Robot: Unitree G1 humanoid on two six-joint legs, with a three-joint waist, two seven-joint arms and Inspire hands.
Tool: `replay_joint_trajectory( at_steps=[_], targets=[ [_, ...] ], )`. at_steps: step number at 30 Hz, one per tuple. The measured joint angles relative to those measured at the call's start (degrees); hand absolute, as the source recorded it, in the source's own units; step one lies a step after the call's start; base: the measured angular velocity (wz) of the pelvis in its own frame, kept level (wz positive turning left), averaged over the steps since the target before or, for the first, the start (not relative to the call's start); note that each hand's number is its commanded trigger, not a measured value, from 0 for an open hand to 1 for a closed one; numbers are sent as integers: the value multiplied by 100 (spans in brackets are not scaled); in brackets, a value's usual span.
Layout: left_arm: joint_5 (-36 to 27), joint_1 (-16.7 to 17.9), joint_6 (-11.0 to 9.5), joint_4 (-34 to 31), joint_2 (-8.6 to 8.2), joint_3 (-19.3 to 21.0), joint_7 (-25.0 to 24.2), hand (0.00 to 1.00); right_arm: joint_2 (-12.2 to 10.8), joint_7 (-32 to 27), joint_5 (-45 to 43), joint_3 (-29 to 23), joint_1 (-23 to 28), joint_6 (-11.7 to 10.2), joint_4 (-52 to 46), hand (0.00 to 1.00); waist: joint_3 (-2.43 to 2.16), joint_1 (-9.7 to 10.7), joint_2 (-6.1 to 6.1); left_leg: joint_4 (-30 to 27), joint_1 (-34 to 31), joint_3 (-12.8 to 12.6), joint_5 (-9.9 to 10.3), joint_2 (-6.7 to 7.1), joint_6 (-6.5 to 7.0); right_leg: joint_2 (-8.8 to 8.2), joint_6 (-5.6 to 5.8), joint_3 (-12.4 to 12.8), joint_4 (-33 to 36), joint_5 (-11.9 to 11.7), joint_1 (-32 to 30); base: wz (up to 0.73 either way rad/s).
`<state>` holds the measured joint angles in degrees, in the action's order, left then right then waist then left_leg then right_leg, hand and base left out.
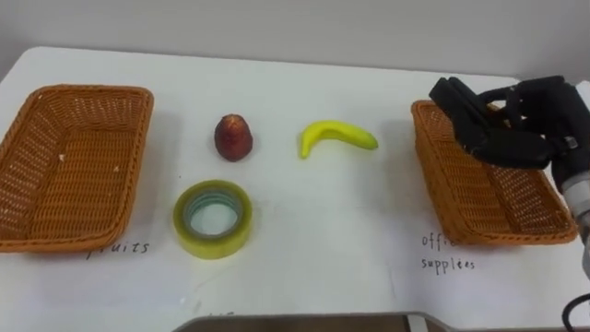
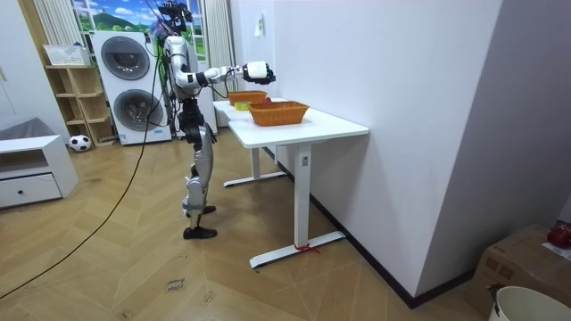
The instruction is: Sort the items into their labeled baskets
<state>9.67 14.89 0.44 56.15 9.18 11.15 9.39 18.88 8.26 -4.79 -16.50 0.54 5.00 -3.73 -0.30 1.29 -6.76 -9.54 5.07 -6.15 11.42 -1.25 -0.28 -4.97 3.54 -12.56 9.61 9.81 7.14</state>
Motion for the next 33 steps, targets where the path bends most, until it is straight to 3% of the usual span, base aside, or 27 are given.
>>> replay_joint_trajectory(
  at_steps=[4,18,32,33],
  targets=[
    [-3,-3,1,17,-42,1,-3,0,0,-141,14,-70,1,1,176,100,20,25,21,19,34,-33,1,-7,-1,4,0,-1,7,0,9,-5],
    [1,-82,0,-10,-57,121,-6,0,0,-397,46,-181,87,-11,368,100,25,35,-19,20,-53,-27,1,-9,-1,6,-1,-14,8,0,-77,0],
    [-5,-59,30,2,-118,209,13,0,-3,-382,-29,-180,130,-17,1204,100,26,27,88,-1,-34,-37,0,-7,-1,1,-1,-4,6,0,-70,0],
    [-4,-61,31,1,-124,209,13,0,-3,-380,-29,-180,130,-15,1207,85,26,27,88,-2,-36,-39,0,-7,-1,1,-1,-2,8,0,-69,-3]
  ],
)
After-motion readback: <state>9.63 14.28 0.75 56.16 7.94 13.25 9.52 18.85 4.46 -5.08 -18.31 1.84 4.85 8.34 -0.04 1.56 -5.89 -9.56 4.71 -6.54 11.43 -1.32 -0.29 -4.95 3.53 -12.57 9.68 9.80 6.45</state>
